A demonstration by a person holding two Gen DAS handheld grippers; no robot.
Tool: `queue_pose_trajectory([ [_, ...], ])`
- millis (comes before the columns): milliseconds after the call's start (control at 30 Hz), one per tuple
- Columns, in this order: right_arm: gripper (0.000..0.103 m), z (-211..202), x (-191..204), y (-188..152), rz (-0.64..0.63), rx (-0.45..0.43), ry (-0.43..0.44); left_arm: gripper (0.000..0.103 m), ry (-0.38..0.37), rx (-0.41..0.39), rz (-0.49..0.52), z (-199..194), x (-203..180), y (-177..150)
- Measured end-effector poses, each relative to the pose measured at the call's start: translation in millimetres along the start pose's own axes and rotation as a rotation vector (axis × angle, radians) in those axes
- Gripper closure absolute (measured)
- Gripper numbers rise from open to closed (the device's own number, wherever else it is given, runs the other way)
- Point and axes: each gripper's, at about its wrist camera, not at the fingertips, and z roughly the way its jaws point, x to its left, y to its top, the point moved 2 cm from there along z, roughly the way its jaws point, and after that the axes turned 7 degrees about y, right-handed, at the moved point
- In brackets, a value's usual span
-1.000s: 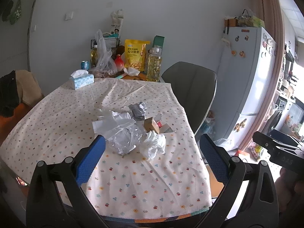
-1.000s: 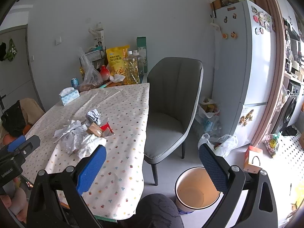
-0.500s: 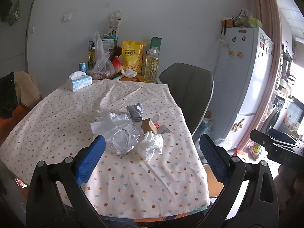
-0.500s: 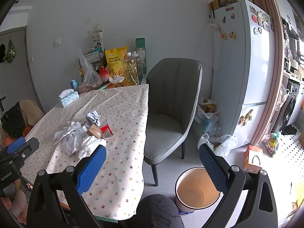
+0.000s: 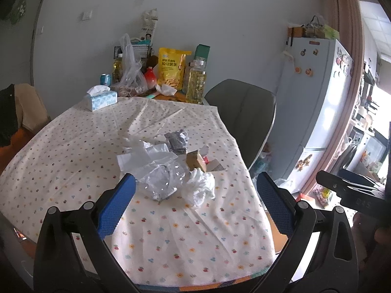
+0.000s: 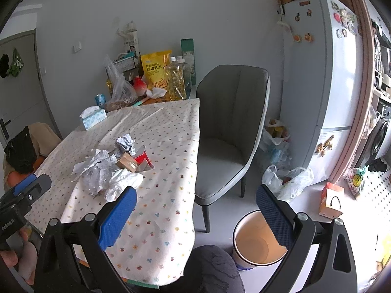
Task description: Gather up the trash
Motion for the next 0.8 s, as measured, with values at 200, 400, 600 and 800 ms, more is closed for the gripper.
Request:
queue_pose_trajectory([
  [200, 0.008, 24, 11, 6, -0.011, 0.023, 0.036, 0.005, 0.016, 0.028, -0.037, 20, 18, 3],
  [400, 0.009, 51, 24, 10, -0.039, 0.052, 0.088, 0.006, 0.053, 0.069, -0.071, 48, 43, 2],
  [600, 0.014, 77, 34, 8, -0.062, 0.095, 0.124, 0.016, 0.082, 0.110, -0.058, 76, 55, 1],
  [800, 0.016, 97, 33, 8, -0.046, 0.129, 0.137, 0.016, 0.175, 0.195, 0.052, 111, 55, -3],
])
